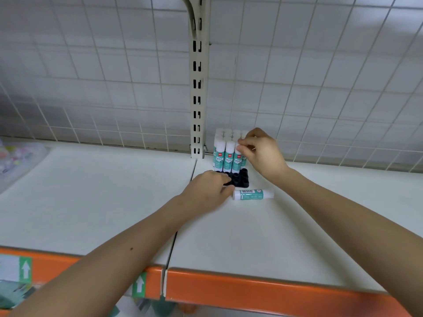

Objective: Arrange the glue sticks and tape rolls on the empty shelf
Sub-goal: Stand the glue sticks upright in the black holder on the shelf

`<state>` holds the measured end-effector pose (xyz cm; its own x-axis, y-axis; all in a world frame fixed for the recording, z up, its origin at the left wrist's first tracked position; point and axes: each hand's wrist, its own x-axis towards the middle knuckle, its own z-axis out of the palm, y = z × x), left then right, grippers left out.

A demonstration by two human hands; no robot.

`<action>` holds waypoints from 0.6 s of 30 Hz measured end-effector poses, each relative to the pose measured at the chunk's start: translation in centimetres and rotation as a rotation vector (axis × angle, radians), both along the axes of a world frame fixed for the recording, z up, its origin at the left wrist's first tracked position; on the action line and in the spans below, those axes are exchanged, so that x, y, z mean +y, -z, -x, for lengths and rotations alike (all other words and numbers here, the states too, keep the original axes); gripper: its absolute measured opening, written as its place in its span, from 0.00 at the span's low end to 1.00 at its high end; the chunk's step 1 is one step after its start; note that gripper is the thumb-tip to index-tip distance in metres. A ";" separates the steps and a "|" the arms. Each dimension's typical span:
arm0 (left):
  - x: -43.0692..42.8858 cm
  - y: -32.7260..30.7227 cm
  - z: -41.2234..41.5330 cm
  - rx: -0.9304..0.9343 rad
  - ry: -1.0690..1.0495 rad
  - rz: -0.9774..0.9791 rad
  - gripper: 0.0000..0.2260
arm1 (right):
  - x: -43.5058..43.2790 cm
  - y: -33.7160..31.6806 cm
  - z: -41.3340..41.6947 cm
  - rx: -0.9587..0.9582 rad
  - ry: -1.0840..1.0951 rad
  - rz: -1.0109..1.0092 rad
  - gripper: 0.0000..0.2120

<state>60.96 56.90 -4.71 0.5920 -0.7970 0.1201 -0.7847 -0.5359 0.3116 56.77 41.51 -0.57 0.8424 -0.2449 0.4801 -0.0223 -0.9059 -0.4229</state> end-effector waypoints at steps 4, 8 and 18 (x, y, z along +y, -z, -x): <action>0.1 -0.3 0.7 0.048 0.037 0.107 0.23 | -0.5 -1.0 2.2 0.074 -0.029 -0.149 0.19; 0.1 -0.7 1.4 -0.019 0.076 0.256 0.21 | -1.9 -0.5 5.7 0.391 -0.026 -0.124 0.18; -0.9 -1.4 2.5 0.121 0.118 0.322 0.15 | -3.3 0.9 7.8 0.210 -0.271 0.089 0.08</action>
